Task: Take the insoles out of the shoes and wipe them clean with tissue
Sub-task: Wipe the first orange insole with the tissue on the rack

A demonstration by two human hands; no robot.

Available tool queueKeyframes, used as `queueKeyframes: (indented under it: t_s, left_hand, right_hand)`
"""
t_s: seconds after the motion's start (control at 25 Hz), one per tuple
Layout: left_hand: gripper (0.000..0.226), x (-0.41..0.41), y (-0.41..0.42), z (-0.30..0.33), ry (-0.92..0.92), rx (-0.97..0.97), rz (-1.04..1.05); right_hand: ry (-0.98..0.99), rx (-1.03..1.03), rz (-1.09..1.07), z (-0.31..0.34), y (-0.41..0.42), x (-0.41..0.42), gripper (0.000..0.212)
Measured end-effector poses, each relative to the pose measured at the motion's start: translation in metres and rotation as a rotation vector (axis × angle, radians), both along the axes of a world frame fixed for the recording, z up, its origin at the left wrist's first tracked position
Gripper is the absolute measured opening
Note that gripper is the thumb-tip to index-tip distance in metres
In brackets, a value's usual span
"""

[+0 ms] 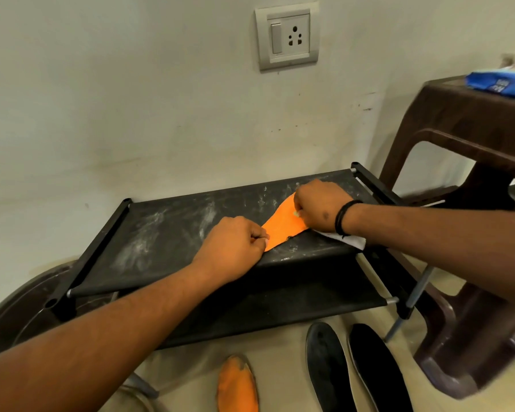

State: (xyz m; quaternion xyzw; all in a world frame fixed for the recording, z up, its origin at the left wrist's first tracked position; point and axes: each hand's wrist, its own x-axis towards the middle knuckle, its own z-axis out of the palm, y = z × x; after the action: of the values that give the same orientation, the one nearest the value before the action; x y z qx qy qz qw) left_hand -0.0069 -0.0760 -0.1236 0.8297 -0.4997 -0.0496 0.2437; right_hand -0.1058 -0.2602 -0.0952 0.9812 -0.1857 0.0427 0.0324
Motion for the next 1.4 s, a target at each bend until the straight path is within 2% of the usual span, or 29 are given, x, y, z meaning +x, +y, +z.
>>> queueKeyframes:
  t_s: [0.12,0.2,0.28,0.36,0.56,0.64,0.76,0.84,0.92,0.96,1.12,1.16,1.28,1.32,1.4]
  left_hand:
    - [0.024,0.0,0.0,-0.001,-0.021,0.014,-0.004]
    - [0.023,0.0,0.0,0.0,-0.034,0.017,-0.013]
    - [0.023,-0.001,0.0,0.0,-0.023,0.013,-0.013]
    - [0.023,0.0,0.0,0.001,-0.015,0.01,-0.01]
    - [0.022,0.001,0.001,0.0,-0.045,0.016,-0.013]
    - [0.021,0.001,0.0,-0.001,-0.023,0.002,0.0]
    - [0.019,-0.001,0.0,-0.003,-0.027,-0.024,0.031]
    - [0.018,0.0,0.001,-0.004,-0.049,-0.036,0.051]
    - [0.017,0.001,0.001,-0.003,-0.059,-0.014,0.059]
    - [0.017,0.001,0.0,-0.003,-0.053,-0.01,0.056]
    - [0.018,0.0,0.001,-0.002,-0.022,-0.014,0.062]
    - [0.018,0.0,0.001,-0.002,-0.027,-0.01,0.062]
    - [0.019,-0.001,0.002,-0.001,-0.053,0.011,0.054]
    - [0.019,-0.001,0.001,0.0,-0.052,0.014,0.053]
    - [0.02,-0.001,0.0,-0.001,-0.04,0.008,0.053]
  right_hand:
    - [0.024,0.169,0.167,-0.009,0.029,0.003,0.018]
    - [0.081,0.163,0.222,-0.004,0.028,0.0,0.016]
    - [0.097,0.044,0.118,0.006,0.01,0.002,0.013]
    - [0.073,-0.027,0.019,0.006,0.001,0.003,0.02]
    - [0.085,0.305,0.211,0.003,0.029,0.005,0.014]
    - [0.091,0.213,0.128,0.011,0.012,0.006,0.014]
    - [0.127,-0.139,0.056,0.01,0.018,0.004,0.032]
    - [0.162,-0.112,0.143,0.006,0.042,0.008,0.031]
    - [0.13,0.09,0.154,0.003,0.045,0.013,0.02]
    - [0.126,0.124,0.125,0.006,0.037,0.015,0.016]
    - [0.093,-0.16,0.004,0.003,0.02,0.015,0.021]
    - [0.091,-0.136,0.044,0.001,0.024,0.016,0.017]
    - [0.068,0.346,0.191,0.004,0.028,0.015,0.011]
    - [0.065,0.42,0.201,0.004,0.025,0.014,0.012]
    - [0.021,0.247,0.174,0.002,0.016,0.017,0.015]
